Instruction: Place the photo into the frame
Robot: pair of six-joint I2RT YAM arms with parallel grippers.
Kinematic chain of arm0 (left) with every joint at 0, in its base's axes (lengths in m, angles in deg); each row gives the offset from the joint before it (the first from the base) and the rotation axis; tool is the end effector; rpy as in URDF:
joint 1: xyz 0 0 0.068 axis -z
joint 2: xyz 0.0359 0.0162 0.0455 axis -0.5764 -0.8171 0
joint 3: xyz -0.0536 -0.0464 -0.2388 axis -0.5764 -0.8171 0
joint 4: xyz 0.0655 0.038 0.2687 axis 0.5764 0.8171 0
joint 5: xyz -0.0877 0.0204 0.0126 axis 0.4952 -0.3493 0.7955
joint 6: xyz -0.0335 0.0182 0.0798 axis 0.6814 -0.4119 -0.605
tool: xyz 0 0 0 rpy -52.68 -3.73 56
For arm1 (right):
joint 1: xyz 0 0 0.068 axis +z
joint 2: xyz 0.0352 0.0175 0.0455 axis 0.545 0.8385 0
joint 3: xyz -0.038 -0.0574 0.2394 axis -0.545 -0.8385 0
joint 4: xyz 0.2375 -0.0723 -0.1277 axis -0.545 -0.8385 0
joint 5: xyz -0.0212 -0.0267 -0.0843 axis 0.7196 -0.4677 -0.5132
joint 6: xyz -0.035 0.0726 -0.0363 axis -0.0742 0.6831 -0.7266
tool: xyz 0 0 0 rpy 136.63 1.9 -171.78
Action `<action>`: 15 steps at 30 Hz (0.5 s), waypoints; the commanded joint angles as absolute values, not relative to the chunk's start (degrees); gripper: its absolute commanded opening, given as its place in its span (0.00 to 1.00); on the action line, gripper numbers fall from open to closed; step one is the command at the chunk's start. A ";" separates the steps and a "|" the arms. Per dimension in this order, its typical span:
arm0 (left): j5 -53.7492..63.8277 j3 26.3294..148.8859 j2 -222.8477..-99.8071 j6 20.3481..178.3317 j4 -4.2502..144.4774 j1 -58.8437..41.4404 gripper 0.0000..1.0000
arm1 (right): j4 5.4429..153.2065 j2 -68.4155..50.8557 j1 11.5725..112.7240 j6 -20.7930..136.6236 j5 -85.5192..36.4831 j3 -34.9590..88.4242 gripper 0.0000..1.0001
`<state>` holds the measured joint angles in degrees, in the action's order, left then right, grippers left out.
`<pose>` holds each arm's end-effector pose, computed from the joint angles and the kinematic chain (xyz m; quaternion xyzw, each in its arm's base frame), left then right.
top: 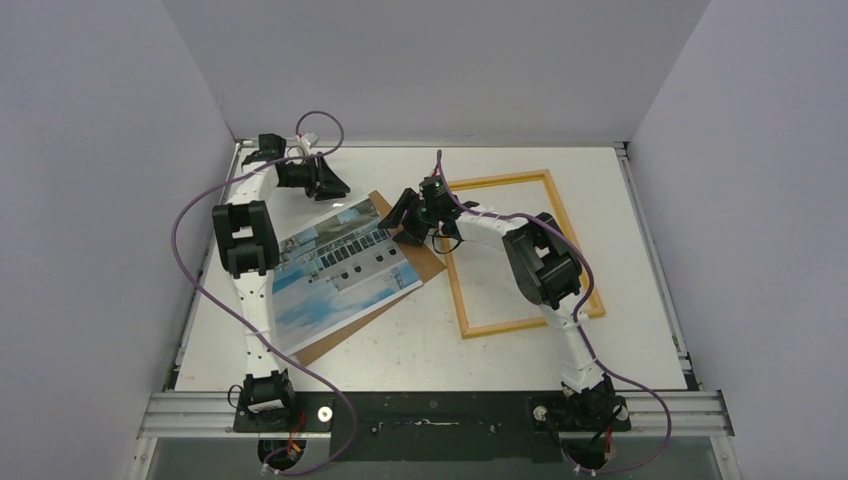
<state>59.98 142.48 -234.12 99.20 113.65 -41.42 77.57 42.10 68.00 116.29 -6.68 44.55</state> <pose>0.5459 -0.0110 0.1032 -0.0043 0.8367 -0.5177 0.1784 0.4178 0.3334 0.0793 0.1426 0.8803 0.4398 0.1064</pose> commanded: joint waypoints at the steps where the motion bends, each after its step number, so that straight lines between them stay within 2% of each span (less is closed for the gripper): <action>1: 60.82 143.43 -233.11 92.65 124.45 -39.24 0.36 | 66.91 47.33 68.53 111.23 -12.11 42.38 0.56; 10: 60.35 142.86 -234.70 91.28 125.28 -38.28 0.34 | 73.14 45.31 68.42 110.34 -10.33 40.76 0.56; 15: 60.56 143.02 -235.69 91.35 125.04 -38.25 0.28 | 72.78 44.16 68.53 107.79 -10.62 41.97 0.56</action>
